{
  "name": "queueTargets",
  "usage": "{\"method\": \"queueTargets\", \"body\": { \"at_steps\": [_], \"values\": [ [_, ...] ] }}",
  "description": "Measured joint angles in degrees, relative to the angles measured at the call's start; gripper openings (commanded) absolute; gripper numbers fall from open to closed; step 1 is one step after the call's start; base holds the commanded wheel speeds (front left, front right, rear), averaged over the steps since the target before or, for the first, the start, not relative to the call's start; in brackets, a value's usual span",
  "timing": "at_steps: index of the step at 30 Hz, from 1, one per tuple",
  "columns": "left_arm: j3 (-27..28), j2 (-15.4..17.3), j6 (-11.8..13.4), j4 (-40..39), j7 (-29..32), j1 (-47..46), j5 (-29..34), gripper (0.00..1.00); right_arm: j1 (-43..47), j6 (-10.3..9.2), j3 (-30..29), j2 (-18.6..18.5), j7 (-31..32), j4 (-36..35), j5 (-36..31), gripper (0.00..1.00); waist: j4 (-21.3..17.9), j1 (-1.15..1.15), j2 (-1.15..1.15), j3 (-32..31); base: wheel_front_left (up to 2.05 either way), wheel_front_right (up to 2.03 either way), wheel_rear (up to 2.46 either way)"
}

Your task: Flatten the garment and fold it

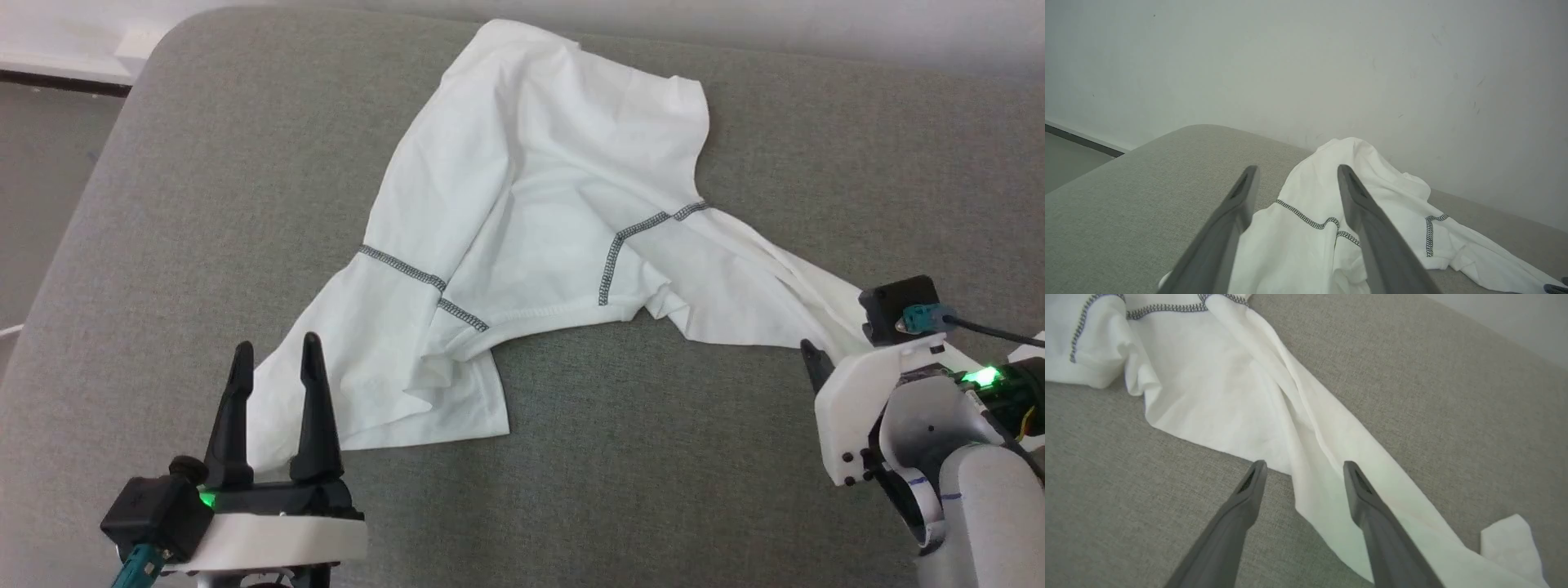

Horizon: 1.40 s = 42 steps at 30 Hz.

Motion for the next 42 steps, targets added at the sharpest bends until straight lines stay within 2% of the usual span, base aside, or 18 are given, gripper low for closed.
{"method": "queueTargets", "body": {
  "at_steps": [5,7,8,9,15,19,28,33,35,36,39,42],
  "values": [
    [0.1,-0.1,-0.4,0.5,0.0,-0.6,0.0,1.00,-1.2,0.00,-0.3,-2.0,3.3,2.5,-0.1,1.00,1.3,0.00,0.00,1.6,0.00,0.00,0.00],
    [0.0,-0.1,-0.5,0.9,0.0,-1.0,0.0,1.00,-1.5,0.00,-1.3,-2.1,3.4,3.9,-0.1,0.22,1.7,0.00,0.00,2.2,0.00,0.00,0.00],
    [0.0,-0.1,-0.7,1.0,0.0,-1.0,0.0,1.00,-1.7,0.01,-2.1,-1.8,3.4,4.4,0.0,0.05,1.8,0.00,0.00,2.4,0.00,0.00,0.00],
    [-0.1,-0.1,-0.9,1.1,0.0,-1.1,0.0,1.00,-2.0,0.02,-2.9,-1.4,3.4,4.8,0.0,0.00,1.9,-0.01,0.00,2.6,0.00,0.00,0.00],
    [-0.1,-0.1,-1.0,1.8,0.0,-1.4,0.0,1.00,-3.1,0.07,-6.4,0.7,0.0,7.0,1.1,0.00,1.0,0.00,0.00,2.7,0.00,0.00,0.00],
    [-0.2,-0.2,-2.0,2.6,0.0,-1.4,0.5,1.00,-3.2,0.07,-10.9,1.9,-1.8,6.7,3.1,0.00,-0.3,0.00,0.00,1.7,0.00,0.00,0.00],
    [-0.5,-0.2,-2.9,3.9,0.0,-0.5,1.2,1.00,3.3,0.05,-26.9,-2.8,-1.7,1.0,1.5,0.00,-2.9,-0.02,0.00,-2.1,0.00,0.00,0.00],
    [-0.6,-0.2,-3.4,4.5,0.0,0.2,1.6,1.00,7.7,0.05,-31.2,-4.4,-4.0,1.7,-1.0,0.00,-3.7,-0.02,0.00,-3.1,0.00,0.00,0.00],
    [-0.6,-0.2,-3.5,4.7,0.0,0.4,1.6,1.00,7.7,0.05,-31.8,-3.7,-6.2,3.0,-1.1,0.57,-3.8,-0.02,0.00,-3.4,0.00,0.00,0.00],
    [-0.6,-0.2,-3.5,4.8,0.0,0.5,1.6,1.00,7.7,0.05,-31.6,-3.2,-7.0,3.7,-1.1,1.00,-3.9,-0.02,0.00,-3.5,0.00,0.00,0.00],
    [-0.7,-0.1,-3.5,5.0,0.0,0.5,1.7,1.00,7.3,0.05,-30.2,-1.2,-8.5,5.3,-0.5,1.00,-4.1,-0.02,0.00,-3.6,0.00,0.00,0.00],
    [-0.8,0.1,-3.5,5.0,0.0,0.5,2.0,1.00,6.7,0.05,-27.1,-0.2,-8.7,3.0,1.3,1.00,-4.1,-0.01,0.00,-3.5,0.00,0.00,0.00]
  ]
}}
